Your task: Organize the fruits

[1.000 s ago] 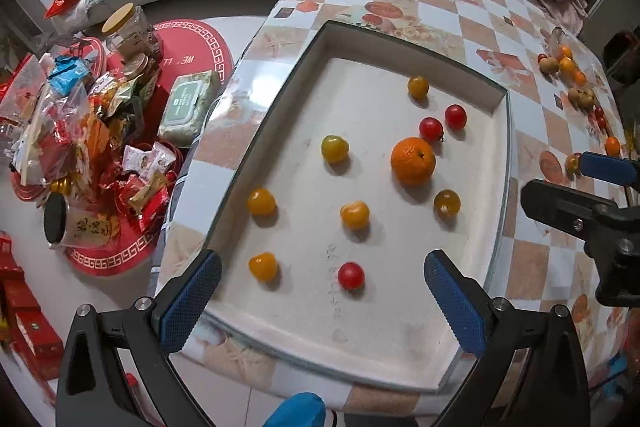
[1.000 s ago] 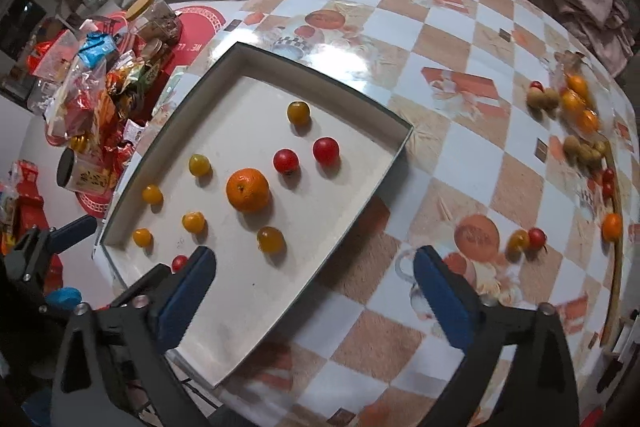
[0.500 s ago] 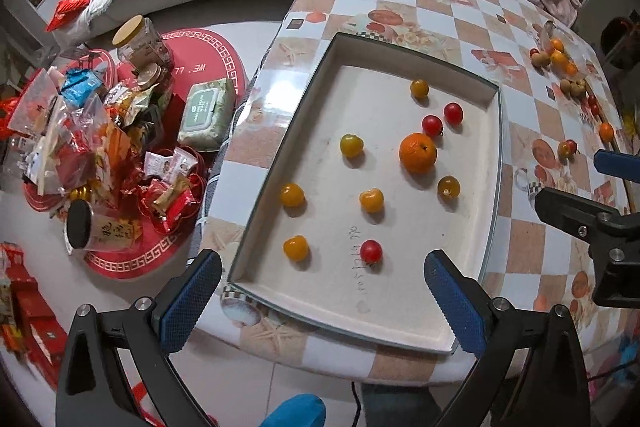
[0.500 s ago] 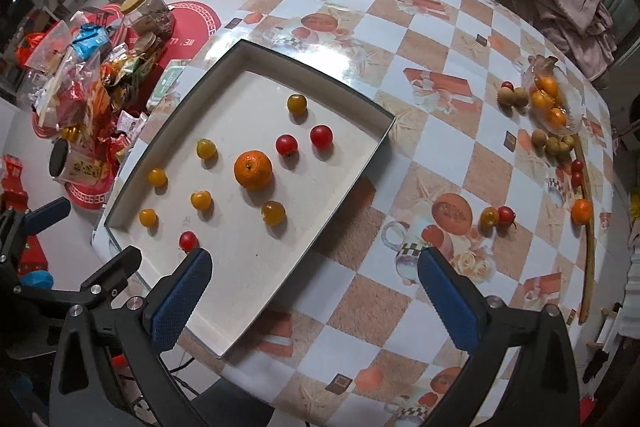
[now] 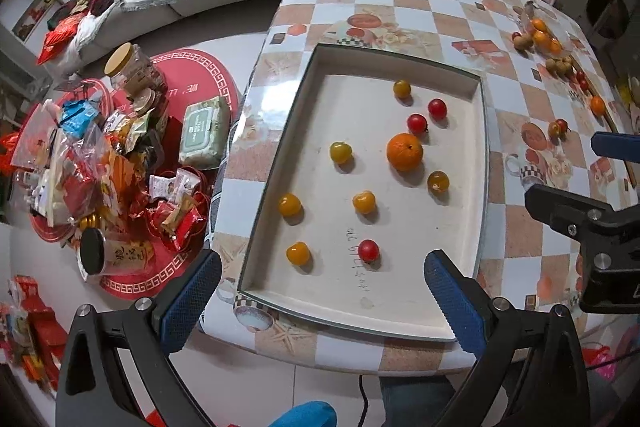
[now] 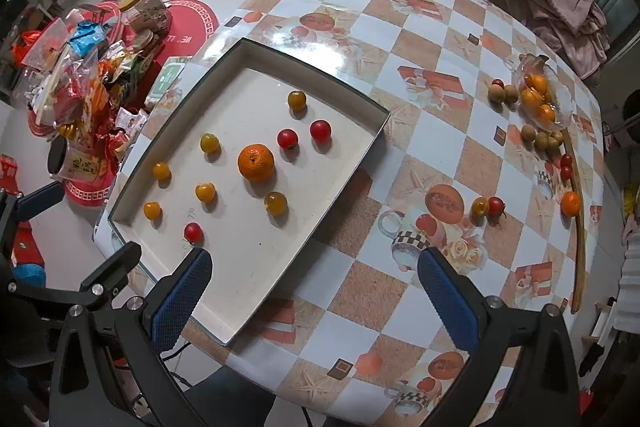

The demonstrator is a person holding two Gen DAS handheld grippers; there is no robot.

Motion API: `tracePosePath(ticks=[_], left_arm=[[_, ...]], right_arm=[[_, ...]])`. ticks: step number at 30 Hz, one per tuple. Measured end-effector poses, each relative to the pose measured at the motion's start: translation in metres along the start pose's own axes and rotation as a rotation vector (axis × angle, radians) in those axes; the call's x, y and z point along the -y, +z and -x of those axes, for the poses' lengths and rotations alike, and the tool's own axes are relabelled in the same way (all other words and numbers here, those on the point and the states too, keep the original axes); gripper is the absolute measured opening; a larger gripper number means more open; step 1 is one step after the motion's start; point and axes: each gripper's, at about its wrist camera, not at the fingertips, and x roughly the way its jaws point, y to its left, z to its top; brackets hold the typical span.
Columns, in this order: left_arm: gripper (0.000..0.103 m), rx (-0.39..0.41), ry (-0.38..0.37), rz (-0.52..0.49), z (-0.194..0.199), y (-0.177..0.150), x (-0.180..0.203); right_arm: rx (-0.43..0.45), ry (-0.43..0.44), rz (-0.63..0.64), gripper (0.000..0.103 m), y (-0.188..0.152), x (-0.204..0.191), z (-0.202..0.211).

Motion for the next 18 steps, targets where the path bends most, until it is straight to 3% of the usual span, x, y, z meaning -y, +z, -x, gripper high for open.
tracePosePath(ticks=[18], left_arm=[[0.102, 0.002, -0.001, -0.035, 0.0024, 0.0032, 0.0080]], right_arm=[[0.001, 0.002, -0.003, 0.103, 0.0032, 0.0016, 0.0010]])
